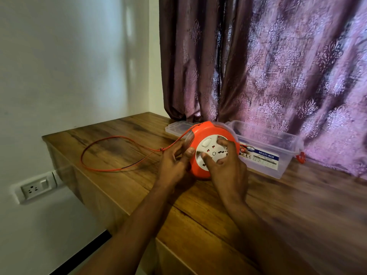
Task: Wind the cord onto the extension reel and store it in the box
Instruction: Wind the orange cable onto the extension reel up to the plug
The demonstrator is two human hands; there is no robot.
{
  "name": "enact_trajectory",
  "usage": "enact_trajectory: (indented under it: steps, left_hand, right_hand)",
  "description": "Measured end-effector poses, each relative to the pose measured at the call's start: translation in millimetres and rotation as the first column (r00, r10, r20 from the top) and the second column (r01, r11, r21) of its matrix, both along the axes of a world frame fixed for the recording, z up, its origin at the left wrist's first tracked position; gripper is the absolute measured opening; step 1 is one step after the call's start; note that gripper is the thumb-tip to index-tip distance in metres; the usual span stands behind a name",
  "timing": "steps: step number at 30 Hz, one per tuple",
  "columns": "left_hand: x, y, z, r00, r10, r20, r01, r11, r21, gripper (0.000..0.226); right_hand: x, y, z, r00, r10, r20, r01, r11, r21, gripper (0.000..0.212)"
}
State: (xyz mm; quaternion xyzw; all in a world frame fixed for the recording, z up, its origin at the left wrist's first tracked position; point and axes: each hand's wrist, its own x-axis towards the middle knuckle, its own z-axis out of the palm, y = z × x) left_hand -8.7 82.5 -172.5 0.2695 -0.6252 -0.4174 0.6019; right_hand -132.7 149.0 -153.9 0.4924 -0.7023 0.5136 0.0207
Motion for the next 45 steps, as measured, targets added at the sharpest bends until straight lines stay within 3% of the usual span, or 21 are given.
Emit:
enact_trajectory:
  steps: [5,10,12,15,18,20,24,28,34,45]
  left_hand:
    - [-2,0,0,1.000,-0.004,-0.003,0.004,1.000,-0.021,0.035]
    - [-2,-3,-2,1.000,0.012,0.009,-0.012,0.999,-0.037,0.037]
    - [-3,-3,-2,1.000,0.010,-0.009,-0.011,1.000,-0.024,0.034]
    - [-3,-2,1,0.999,0.019,-0.038,-0.019,1.000,-0.001,0.034]
    - [-2,-5,2,0.998,0.050,-0.030,-0.050,0.999,0.007,0.023]
    - [-1,-6,1,0.998,0.053,-0.046,-0.052,0.998,0.027,0.024]
    - [-1,-7,-1,0.998,0.048,-0.039,-0.047,0.999,0.012,0.038]
    - [-1,-8,-1,0.997,0.060,-0.038,-0.059,0.998,0.024,0.032]
    - [-1,-6,-1,0.999,0.041,-0.017,-0.041,0.999,0.031,0.025]
    - [0,-8,-4,0.999,0.024,-0.026,-0.024,0.999,0.024,0.043]
  right_hand:
    - [0,-1,3,0.993,-0.025,0.114,0.026,1.000,-0.005,0.053]
    - [-3,-8,0,0.961,0.056,0.272,-0.040,0.997,-0.064,0.043]
    - [-5,-8,-5,0.981,0.065,0.181,-0.052,0.996,-0.073,0.038]
    - [-5,-5,-13,0.993,0.051,-0.104,-0.056,0.997,-0.049,0.044]
    - [-3,-4,-13,0.898,0.024,-0.439,-0.027,1.000,0.000,0.055]
    - [-3,-3,-11,0.852,0.054,-0.521,-0.034,0.998,0.047,0.060]
    - [-5,0,-11,0.824,0.124,-0.553,-0.067,0.990,0.122,0.065]
    - [-9,1,-8,0.819,0.178,-0.545,-0.078,0.977,0.200,0.063]
    - [-9,0,-10,0.842,0.135,-0.523,-0.049,0.983,0.176,0.056]
    - [-5,-2,-5,0.923,0.055,-0.381,-0.022,0.996,0.091,0.054]
